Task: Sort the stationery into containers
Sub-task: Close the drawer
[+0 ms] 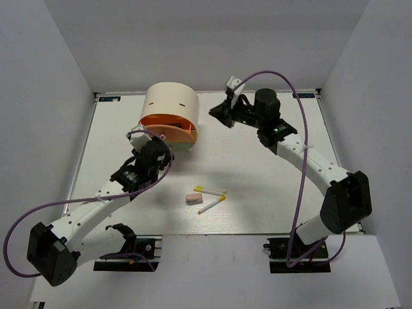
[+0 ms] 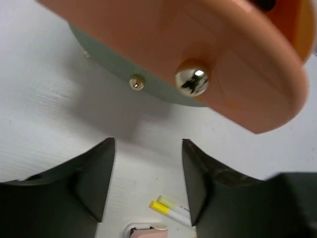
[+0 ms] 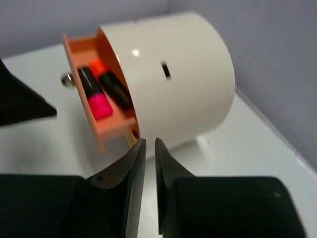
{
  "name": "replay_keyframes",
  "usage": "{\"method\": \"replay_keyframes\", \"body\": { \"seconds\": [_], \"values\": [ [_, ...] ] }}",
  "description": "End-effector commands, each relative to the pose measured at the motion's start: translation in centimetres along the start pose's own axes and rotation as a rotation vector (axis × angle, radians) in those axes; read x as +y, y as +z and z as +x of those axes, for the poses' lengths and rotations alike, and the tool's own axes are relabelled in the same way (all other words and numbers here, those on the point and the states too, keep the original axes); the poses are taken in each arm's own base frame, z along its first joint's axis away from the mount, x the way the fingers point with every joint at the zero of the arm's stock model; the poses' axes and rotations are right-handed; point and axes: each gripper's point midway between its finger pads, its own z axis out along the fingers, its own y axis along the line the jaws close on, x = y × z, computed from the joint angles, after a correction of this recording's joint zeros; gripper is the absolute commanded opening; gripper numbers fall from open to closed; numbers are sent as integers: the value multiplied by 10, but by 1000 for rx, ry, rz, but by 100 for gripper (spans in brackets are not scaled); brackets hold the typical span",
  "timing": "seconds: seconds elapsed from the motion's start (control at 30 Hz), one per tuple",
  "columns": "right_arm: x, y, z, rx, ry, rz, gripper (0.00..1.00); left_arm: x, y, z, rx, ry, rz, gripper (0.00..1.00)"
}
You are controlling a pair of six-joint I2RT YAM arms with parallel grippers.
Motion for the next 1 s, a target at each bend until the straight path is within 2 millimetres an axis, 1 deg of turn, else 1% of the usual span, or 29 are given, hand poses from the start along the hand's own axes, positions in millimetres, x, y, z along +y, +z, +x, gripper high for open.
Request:
{"method": "replay_keyframes", "body": {
  "seconds": [0.0,0.03,0.07,0.1,0.13,0.17,0.2,0.23,0.27,0.3,0.33,0.37,0.4,0.43,0.47,0.5,0.53,0.57,0.63,0.7,0.8,0.87,0.9,0.97],
  "values": [
    [-6,-23,22,67,22,49,21,-25,-5,-38,-91,-28,41,68],
    [-9,-35,33,92,39,68,23,-26,-3,-40,-97,-12,33,70],
    [-8,-38,36,97,43,68,24,-32,-2,-44,-101,-6,36,72],
    [-9,-42,39,102,49,75,26,-34,-2,-45,-96,-1,31,73],
    [-9,-50,46,113,68,87,26,-37,0,-47,-97,10,31,73],
    [-9,-53,50,120,78,91,26,-42,-1,-53,-99,17,34,73],
    [-8,-56,57,132,87,92,26,-42,3,-49,-84,43,16,73],
    [-7,-61,53,122,86,99,26,-44,5,-52,-92,41,11,73],
    [-7,-64,62,134,106,104,26,-48,4,-55,-93,51,12,73],
    [-8,-67,67,139,114,108,27,-50,6,-56,-93,62,11,73],
    [-7,-71,64,131,114,115,27,-48,8,-58,-92,63,-2,73],
    [-8,-74,68,136,120,121,27,-51,10,-59,-91,64,-3,73],
    [-8,-75,68,135,124,121,27,-49,10,-57,-86,70,-8,73],
    [-7,-78,64,128,119,122,27,-51,11,-58,-86,70,-8,73],
    [-8,-79,68,133,124,126,27,-48,13,-60,-90,65,-17,73],
    [-9,-81,70,136,133,129,27,-47,15,-58,-84,80,-23,73],
    [-9,-83,67,130,129,133,27,-50,14,-61,-89,75,-18,73],
    [-12,-85,70,133,136,140,27,-45,17,-59,-81,83,-37,73],
    [-13,-87,69,127,143,142,27,-42,19,-61,-85,78,-46,73],
    [-13,-88,69,123,148,142,27,-42,21,-59,-80,83,-51,73],
    [-14,-89,69,120,152,141,27,-36,24,-64,-88,74,-69,73],
    [-14,-92,69,121,155,146,27,-36,24,-64,-88,83,-69,73],
    [-15,-92,71,122,159,146,27,-34,28,-66,-94,77,-78,73],
    [-15,-93,72,123,162,147,27,-32,30,-69,-103,76,-82,73]
  ]
}}
